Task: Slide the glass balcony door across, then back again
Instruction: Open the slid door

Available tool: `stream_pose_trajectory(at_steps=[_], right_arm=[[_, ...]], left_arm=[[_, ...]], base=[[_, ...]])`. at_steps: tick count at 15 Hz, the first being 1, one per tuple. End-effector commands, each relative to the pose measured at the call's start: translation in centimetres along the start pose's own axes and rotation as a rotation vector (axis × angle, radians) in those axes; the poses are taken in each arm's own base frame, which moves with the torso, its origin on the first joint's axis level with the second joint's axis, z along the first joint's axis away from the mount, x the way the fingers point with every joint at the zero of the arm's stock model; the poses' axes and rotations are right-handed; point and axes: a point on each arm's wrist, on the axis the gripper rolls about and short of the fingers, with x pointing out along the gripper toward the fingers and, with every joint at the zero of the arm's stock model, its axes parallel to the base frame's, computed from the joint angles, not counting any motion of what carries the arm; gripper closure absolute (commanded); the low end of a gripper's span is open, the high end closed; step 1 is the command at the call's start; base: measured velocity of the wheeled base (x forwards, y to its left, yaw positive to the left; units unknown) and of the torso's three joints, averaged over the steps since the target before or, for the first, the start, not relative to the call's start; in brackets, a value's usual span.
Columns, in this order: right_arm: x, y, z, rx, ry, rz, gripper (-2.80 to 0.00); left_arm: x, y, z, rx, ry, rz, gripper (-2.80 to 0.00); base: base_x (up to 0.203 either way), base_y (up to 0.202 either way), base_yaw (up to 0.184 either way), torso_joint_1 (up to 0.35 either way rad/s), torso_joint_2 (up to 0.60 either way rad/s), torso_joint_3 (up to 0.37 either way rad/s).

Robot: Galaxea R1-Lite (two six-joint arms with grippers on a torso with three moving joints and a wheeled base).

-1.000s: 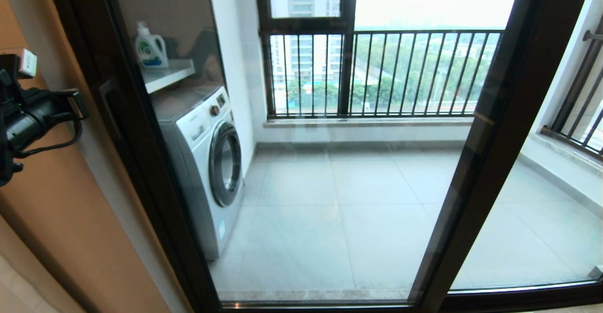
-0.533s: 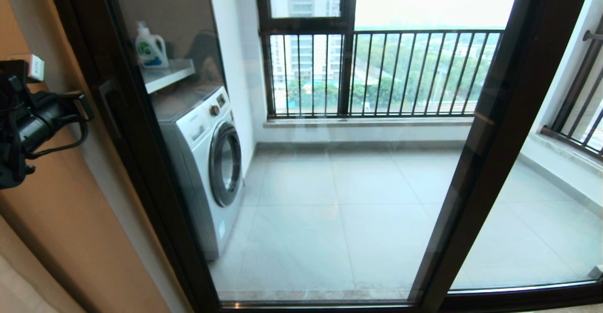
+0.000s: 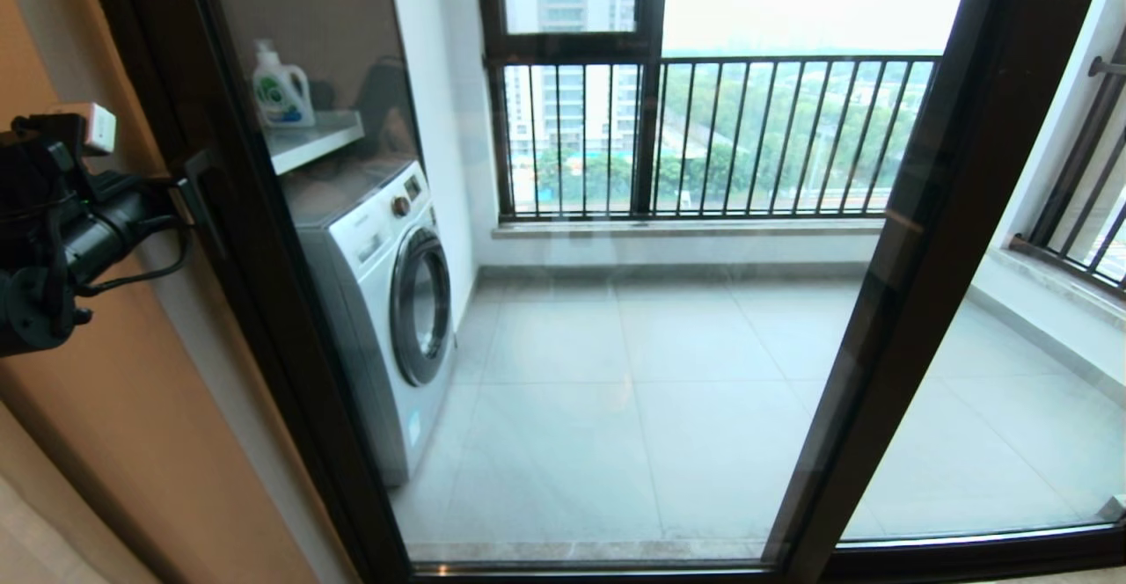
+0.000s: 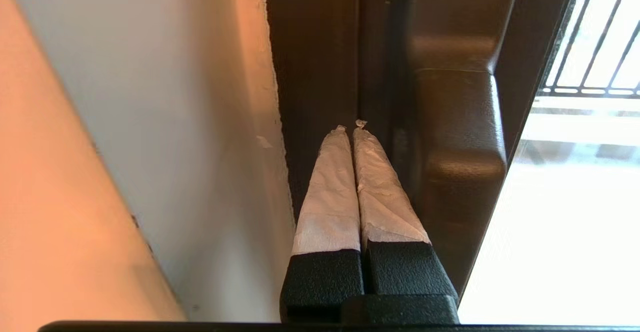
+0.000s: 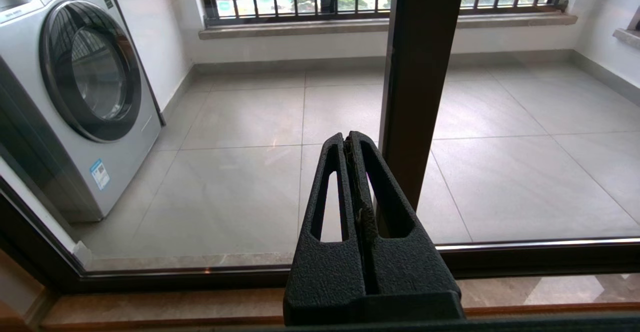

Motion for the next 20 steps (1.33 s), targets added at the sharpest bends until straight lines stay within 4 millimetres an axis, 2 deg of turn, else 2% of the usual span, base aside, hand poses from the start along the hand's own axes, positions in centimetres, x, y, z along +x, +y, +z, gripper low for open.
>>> stream_pose_trajectory(at_steps=[1, 6, 15, 20], right_arm=[[0.1, 0.0, -0.3, 0.0, 0.011, 0.001, 0.0], [0.1, 0.0, -0.3, 0.0, 0.011, 0.0, 0.0], [0.1, 0.0, -0.3, 0.0, 0.011, 0.002, 0.0], [0.1, 0.0, -0.3, 0.0, 0.012, 0.001, 0.0]], left_arm=[[0.0, -0.4, 0.0, 0.001, -0.004, -0.011, 0.0], [-0.1, -1.7, -0.4, -0.004, 0.014, -0.043, 0.0], [0.2, -4.7, 0.1, -0.008, 0.002, -0.108, 0.0], [0.1, -5.6, 0.2, -0.01, -0.002, -0.131, 0.0]], base=[[0.0, 0.0, 0.0, 0.0, 0.0, 0.0], [0.0, 0.0, 0.0, 0.0, 0.0, 0.0], [0.0, 0.0, 0.0, 0.0, 0.0, 0.0], [0.0, 0.0, 0.0, 0.0, 0.0, 0.0]])
